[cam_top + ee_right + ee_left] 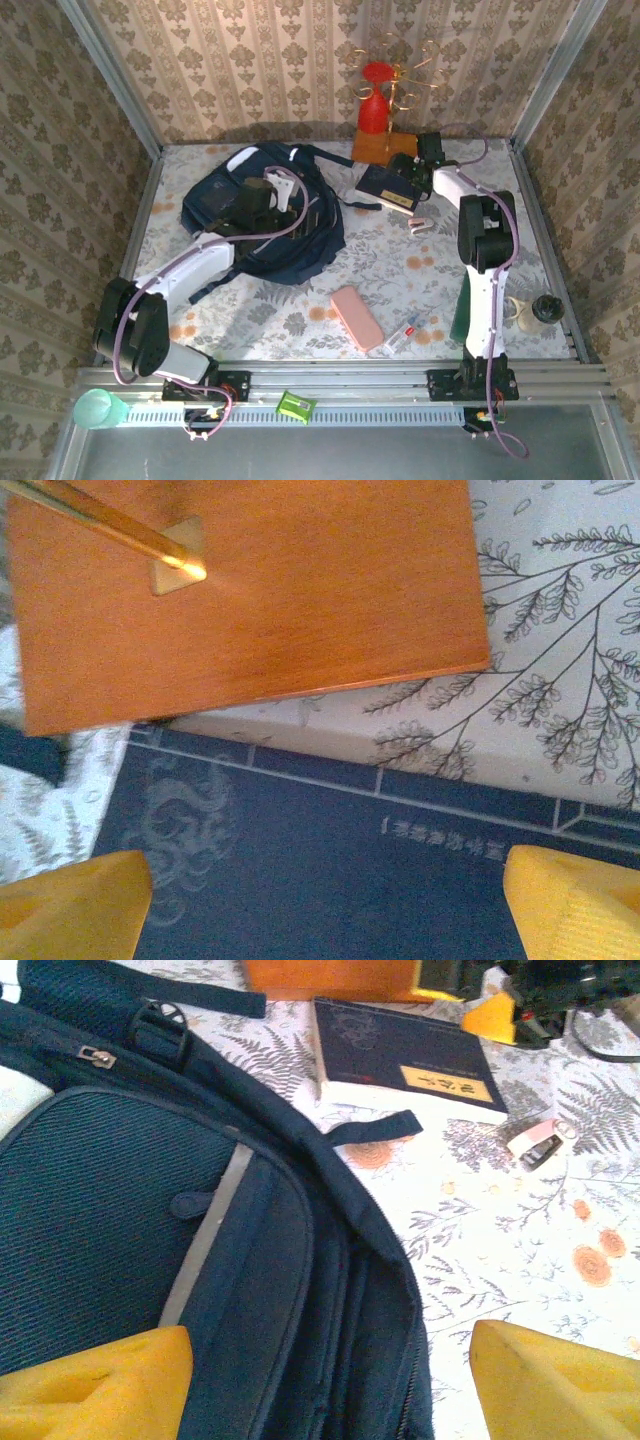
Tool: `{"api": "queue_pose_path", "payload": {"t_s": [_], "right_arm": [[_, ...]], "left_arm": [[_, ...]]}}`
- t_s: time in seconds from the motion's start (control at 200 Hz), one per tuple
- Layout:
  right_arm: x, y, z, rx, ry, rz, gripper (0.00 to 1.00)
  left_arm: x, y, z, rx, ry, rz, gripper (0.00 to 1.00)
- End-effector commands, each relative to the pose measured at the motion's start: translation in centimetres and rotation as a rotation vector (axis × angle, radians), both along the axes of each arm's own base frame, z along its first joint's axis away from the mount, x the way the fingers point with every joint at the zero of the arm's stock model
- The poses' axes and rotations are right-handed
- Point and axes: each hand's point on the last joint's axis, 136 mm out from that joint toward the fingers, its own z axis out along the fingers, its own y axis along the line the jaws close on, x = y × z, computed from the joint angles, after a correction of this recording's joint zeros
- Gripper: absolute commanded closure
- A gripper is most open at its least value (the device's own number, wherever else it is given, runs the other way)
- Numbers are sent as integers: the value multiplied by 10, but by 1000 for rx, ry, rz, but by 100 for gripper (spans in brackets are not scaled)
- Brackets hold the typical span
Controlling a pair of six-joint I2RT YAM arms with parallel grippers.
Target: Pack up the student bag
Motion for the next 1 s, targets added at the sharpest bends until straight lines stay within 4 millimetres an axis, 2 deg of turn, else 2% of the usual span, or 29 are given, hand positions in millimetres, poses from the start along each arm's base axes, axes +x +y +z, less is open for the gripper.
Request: {"api": "queue_pose_path", "payload": {"t_s": [0.0, 0.22, 0.31, 0.425, 0.625, 0.72, 0.865, 0.915, 0.995], "right_arm": [[-6, -15, -18, -59, 117, 20, 6], [0, -10, -25, 6, 172, 64, 4], [-11, -8, -36, 19, 257, 83, 5], [-25, -6, -33, 25, 278, 105, 9], [-71, 3, -28, 68, 295, 147, 18], [-88, 13, -20, 127, 267, 172, 24], [-116, 46, -1, 269, 209, 278, 32], [-122, 47, 11, 286, 166, 283, 33], [-122, 35, 28, 270, 89, 234, 35]], "left_arm": [[-4, -20, 2, -40, 15, -25, 26], [-9, -71, -8, -21, 66, -103, 27], [-8, -87, -16, -17, 85, -110, 27], [-3, -105, -25, -45, 128, -123, 27], [9, -130, -32, -79, 165, -135, 27], [14, -143, -34, -92, 178, -150, 27], [26, -161, -41, -79, 205, -155, 27], [33, -164, -47, -63, 216, -139, 28], [48, -167, -53, -37, 219, -97, 28]]}}
